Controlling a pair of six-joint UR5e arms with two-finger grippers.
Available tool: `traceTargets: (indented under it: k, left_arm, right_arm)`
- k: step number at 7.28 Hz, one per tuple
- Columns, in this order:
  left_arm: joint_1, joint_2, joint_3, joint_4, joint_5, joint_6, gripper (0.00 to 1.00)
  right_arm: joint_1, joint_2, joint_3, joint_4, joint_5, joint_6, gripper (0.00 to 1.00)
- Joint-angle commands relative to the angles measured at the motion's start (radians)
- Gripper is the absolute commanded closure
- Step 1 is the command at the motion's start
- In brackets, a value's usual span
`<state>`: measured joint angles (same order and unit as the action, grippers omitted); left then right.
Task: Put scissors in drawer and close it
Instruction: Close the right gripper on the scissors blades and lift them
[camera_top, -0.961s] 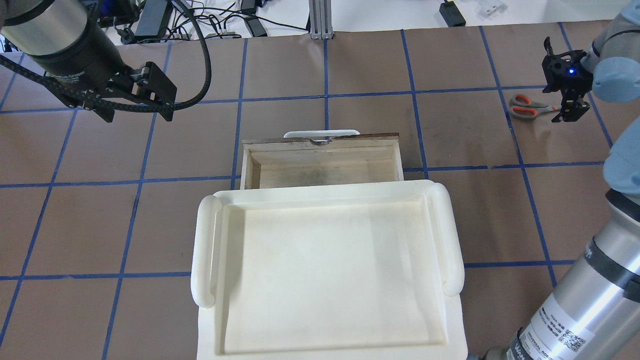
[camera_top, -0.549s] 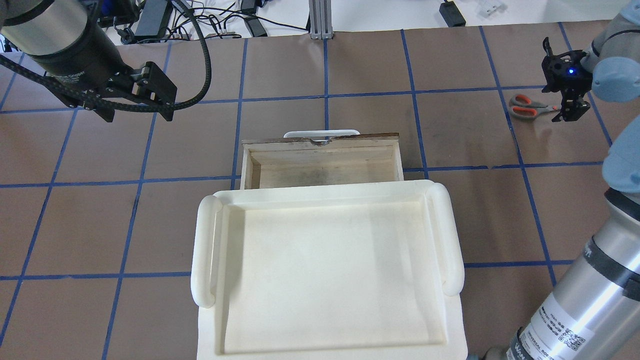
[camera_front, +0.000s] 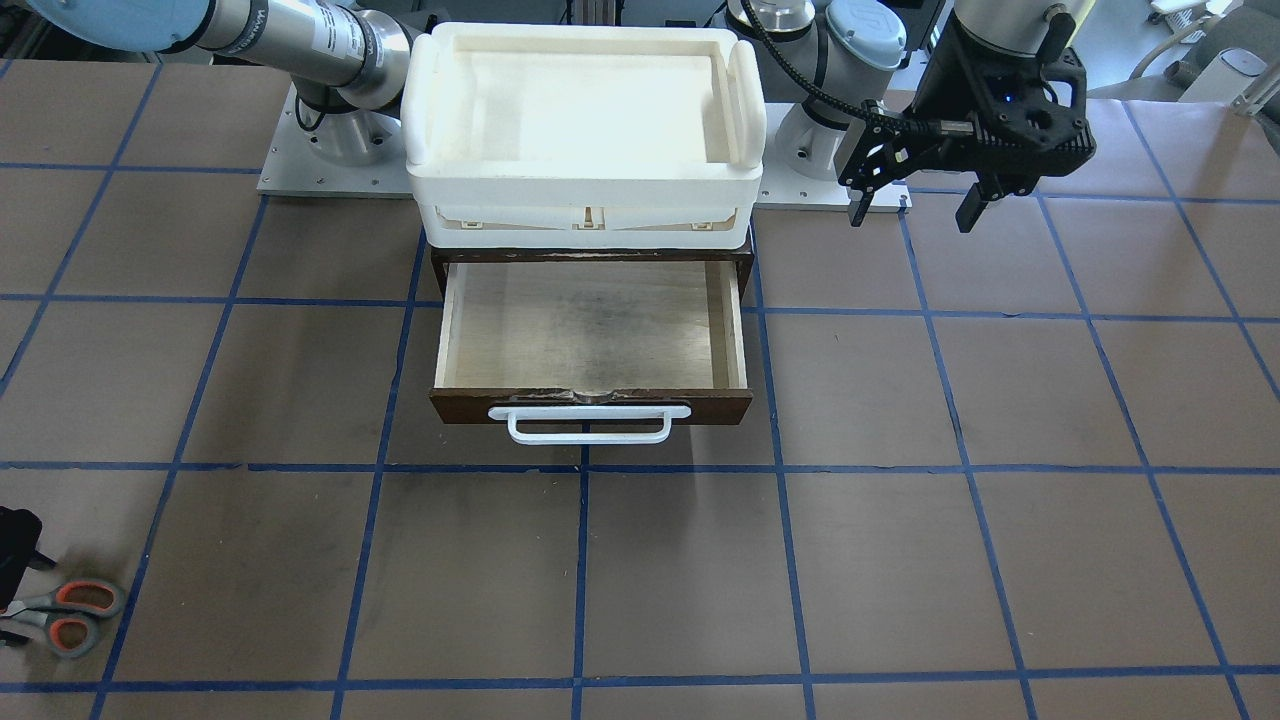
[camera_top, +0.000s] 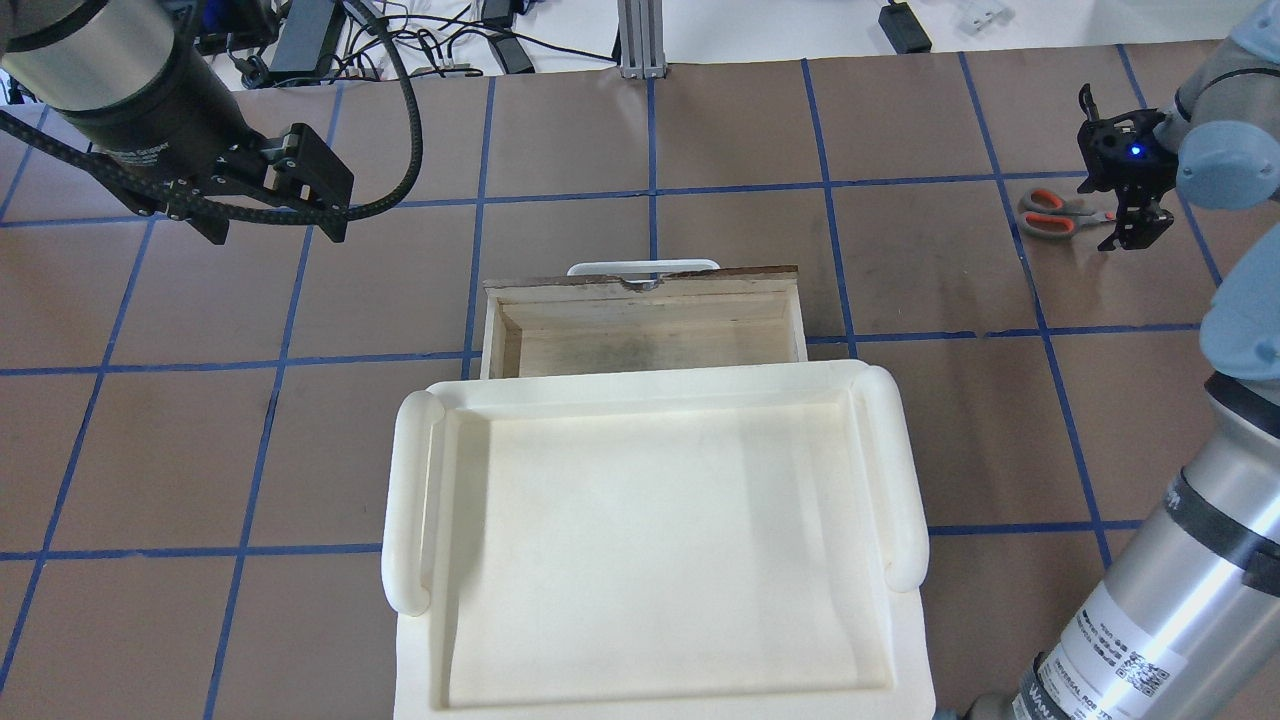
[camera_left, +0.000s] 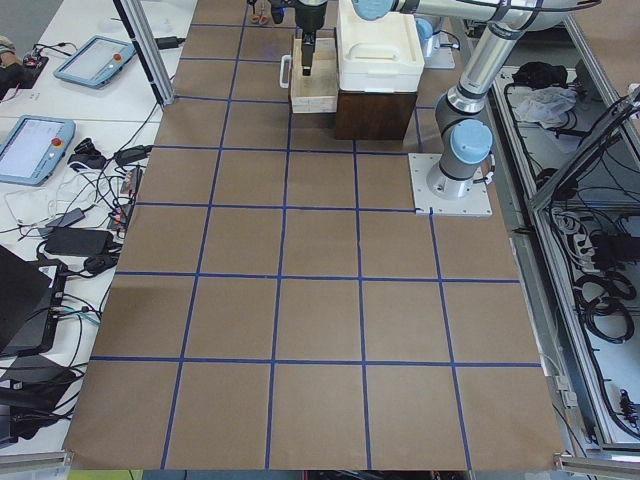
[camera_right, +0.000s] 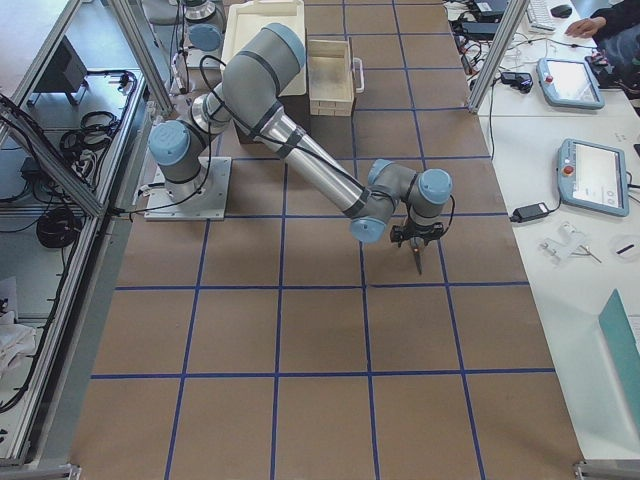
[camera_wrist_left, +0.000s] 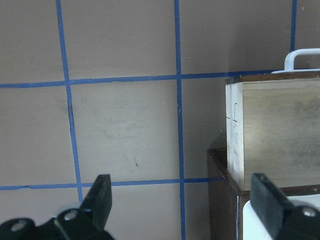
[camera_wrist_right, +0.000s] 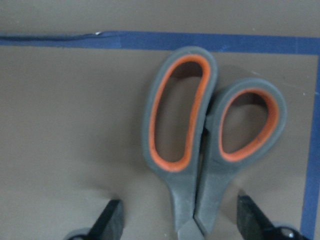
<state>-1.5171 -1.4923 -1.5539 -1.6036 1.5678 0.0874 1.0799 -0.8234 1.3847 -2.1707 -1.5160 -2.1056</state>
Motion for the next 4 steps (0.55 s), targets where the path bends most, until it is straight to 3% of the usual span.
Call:
traceTargets:
  k: [1, 4]
  left_arm:
    - [0.0, 0.0, 0.0, -0.001, 0.0, 0.0, 0.0]
    - [0.0, 0.0, 0.0, 0.001, 0.0, 0.0, 0.0]
  right_arm:
    - [0.008, -0.002, -0.001, -0.001, -0.009, -0.036, 1.0]
    - [0.017, -0.017, -0.001, 0.002, -0.009, -0.054, 1.0]
